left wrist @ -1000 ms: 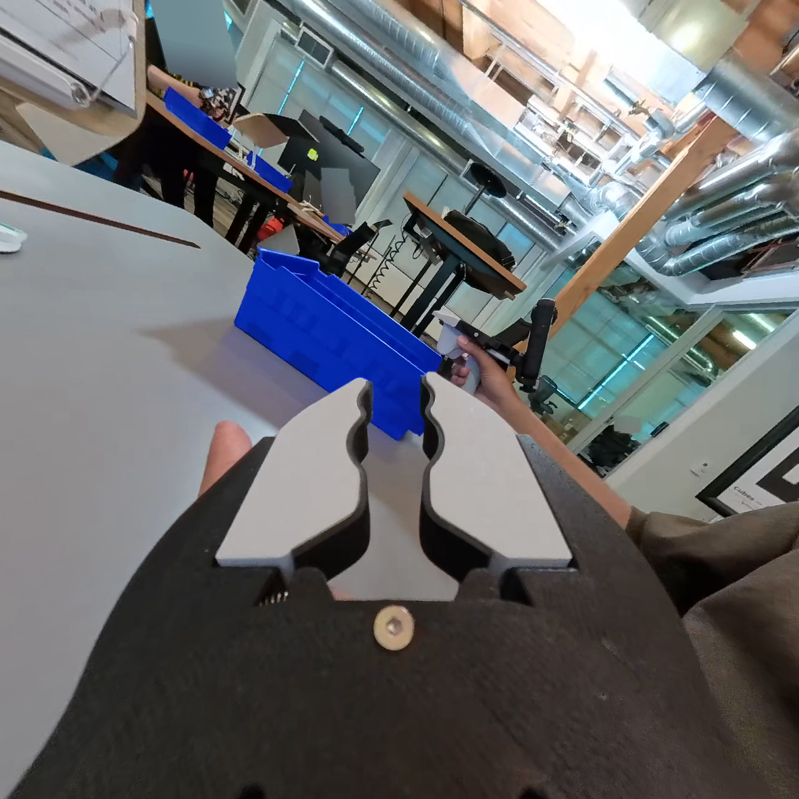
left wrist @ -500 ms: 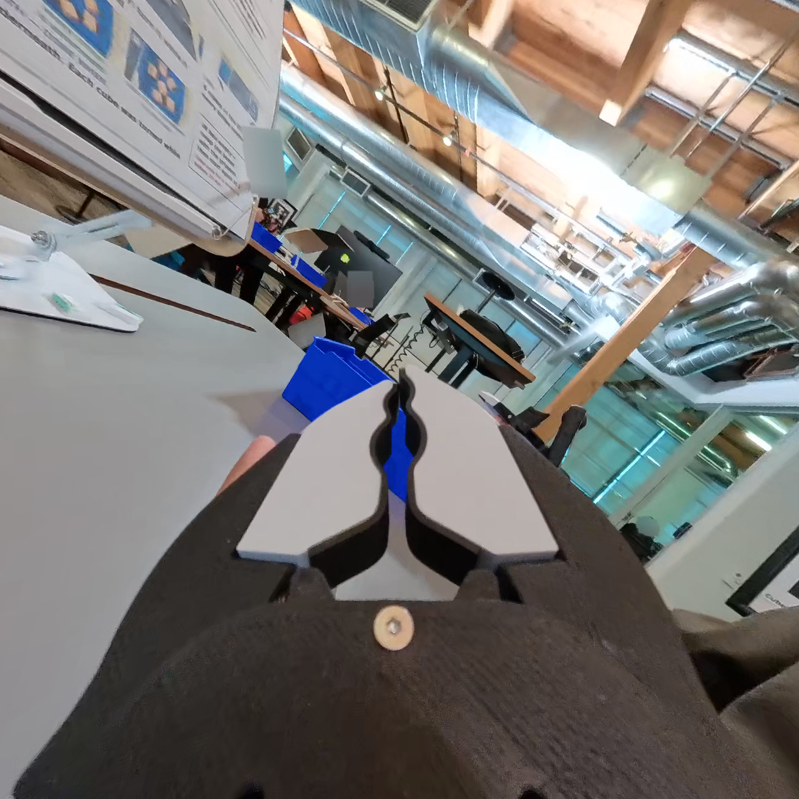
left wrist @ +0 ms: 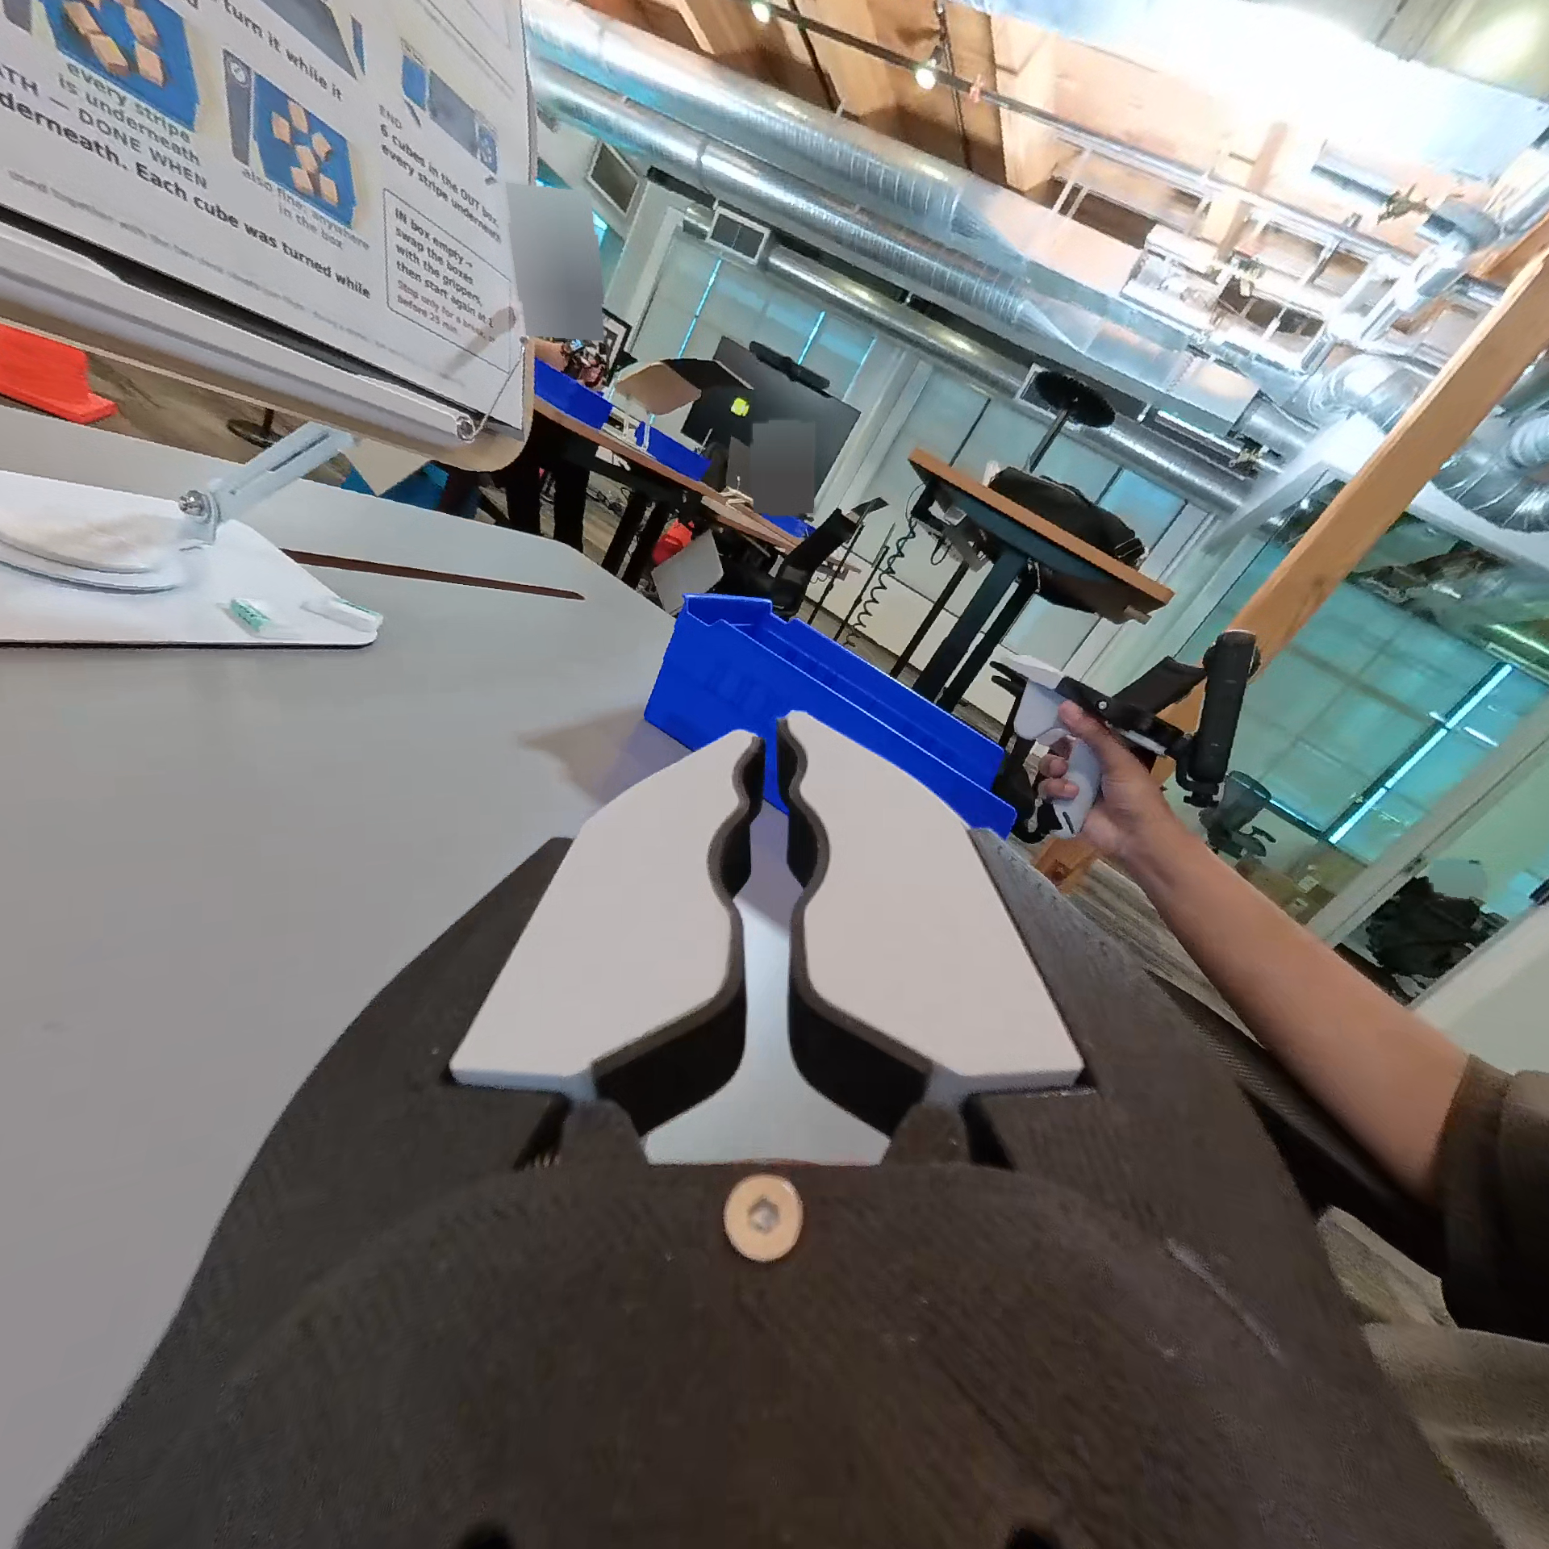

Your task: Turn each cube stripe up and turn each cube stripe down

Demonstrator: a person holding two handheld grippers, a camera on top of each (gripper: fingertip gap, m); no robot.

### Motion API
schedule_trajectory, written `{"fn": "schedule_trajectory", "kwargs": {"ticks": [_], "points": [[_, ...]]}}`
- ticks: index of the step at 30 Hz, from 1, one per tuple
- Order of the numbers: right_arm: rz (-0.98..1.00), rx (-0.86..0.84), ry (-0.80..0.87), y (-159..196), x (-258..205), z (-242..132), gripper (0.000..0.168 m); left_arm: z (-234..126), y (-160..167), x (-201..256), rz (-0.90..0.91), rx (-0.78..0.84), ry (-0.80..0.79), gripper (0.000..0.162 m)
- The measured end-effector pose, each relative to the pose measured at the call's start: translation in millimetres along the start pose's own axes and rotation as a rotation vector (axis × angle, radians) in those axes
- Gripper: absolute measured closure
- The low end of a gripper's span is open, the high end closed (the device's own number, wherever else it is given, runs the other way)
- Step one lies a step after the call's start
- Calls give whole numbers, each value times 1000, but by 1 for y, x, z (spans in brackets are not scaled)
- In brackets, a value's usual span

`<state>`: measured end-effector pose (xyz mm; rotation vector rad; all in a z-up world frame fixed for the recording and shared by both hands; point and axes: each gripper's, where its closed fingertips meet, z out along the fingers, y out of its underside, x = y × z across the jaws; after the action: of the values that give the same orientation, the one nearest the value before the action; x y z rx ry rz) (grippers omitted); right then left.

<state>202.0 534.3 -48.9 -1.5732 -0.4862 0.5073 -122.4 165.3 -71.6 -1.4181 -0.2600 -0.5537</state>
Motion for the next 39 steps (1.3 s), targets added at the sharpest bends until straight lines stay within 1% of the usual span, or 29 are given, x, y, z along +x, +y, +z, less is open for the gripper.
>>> {"fn": "schedule_trajectory", "kwargs": {"ticks": [3, 4, 6, 8, 11, 13, 14, 16, 17, 20, 22, 26, 30, 32, 37, 39], "points": [[115, -15, 34, 8, 32, -1, 105, 0, 0, -2, -22, 2, -8, 153], [161, -32, 27, 13, 41, -1, 105, 0, 1, -7, -30, -1, -39, 149], [232, -93, -10, 27, 50, 1, 101, -2, 2, -22, -33, -5, -125, 140], [266, -169, -70, 42, 49, 3, 99, -3, 1, -30, -43, -2, -163, 136], [248, -281, -141, 65, 40, 7, 101, -4, 0, -32, -75, 8, -162, 133], [223, -313, -150, 75, 37, 9, 109, -3, 1, -30, -95, 8, -148, 132], [209, -325, -141, 80, 37, 11, 109, -3, 2, -29, -102, 5, -140, 132], [172, -364, -143, 91, 36, 13, 123, -1, 4, -28, -107, -4, -131, 132], [154, -392, -138, 97, 36, 14, 126, -1, 5, -28, -110, -10, -129, 131], [107, -458, -130, 109, 35, 20, 125, 1, 8, -27, -127, -21, -118, 130], [106, -459, -139, 109, 32, 25, 131, 1, 9, -27, -142, -24, -112, 130], [120, -416, -118, 109, 35, 31, 132, 2, 11, -27, -143, -32, -119, 128], [163, -423, -169, 110, 28, 31, 143, 2, 12, -28, -132, -36, -123, 128], [155, -421, -180, 110, 27, 32, 142, 3, 13, -27, -137, -41, -119, 128], [85, -444, -204, 117, 23, 39, 134, 5, 17, -24, -153, -56, -100, 128], [49, -473, -195, 125, 23, 41, 143, 5, 18, -24, -152, -62, -98, 128]]}}
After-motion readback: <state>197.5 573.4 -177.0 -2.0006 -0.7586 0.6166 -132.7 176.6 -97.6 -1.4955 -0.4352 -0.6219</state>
